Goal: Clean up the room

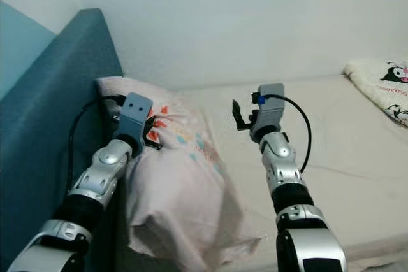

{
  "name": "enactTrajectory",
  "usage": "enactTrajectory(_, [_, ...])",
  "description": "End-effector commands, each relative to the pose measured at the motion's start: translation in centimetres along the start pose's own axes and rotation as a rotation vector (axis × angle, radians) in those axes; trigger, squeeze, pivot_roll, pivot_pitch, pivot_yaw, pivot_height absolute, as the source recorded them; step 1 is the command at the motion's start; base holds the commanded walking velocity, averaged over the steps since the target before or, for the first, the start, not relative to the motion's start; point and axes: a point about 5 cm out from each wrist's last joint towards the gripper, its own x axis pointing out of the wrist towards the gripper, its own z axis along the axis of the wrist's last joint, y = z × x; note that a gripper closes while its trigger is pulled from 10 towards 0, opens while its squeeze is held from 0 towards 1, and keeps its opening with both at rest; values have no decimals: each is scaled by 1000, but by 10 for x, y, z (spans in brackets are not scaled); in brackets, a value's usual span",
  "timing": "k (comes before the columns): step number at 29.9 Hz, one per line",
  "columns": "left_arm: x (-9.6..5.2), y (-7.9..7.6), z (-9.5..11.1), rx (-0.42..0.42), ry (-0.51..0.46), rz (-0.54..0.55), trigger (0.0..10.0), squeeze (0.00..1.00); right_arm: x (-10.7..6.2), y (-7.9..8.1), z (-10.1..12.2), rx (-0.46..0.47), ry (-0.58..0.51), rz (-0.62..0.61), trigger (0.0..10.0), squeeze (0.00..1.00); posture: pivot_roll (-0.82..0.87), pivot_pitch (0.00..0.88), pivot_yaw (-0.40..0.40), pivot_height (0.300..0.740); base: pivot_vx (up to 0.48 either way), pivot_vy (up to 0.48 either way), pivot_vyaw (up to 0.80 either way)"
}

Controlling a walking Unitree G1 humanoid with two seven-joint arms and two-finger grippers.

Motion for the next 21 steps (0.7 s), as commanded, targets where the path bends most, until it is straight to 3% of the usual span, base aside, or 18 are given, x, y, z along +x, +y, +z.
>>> enactTrajectory(1, [4, 0, 11, 19, -35, 4, 10000, 0, -2, -3, -7, 4, 38, -19, 10000, 0, -61, 0, 7, 740, 0, 0, 0])
enactTrajectory(6, [7, -3, -2, 18, 42, 30, 10000, 0, -2, -5, -9, -3, 64, -40, 10000, 0, -63, 0, 8, 740, 0, 0, 0])
enactTrajectory(11, [8, -7, -3, 10, 36, 14, 10000, 0, -1, -5, -9, -1, 63, -43, 10000, 0, -63, 0, 6, 740, 0, 0, 0])
enactTrajectory(15, [15, -15, 5, 57, -14, -7, 10000, 0, -1, -4, -9, -3, 66, -48, 10000, 0, -71, 0, 8, 740, 0, 0, 0])
enactTrajectory(21, [26, -19, 23, 55, -78, 21, 10000, 0, -5, -4, -13, -11, 76, -57, 10000, 0, -103, 0, 25, 740, 0, 0, 0])
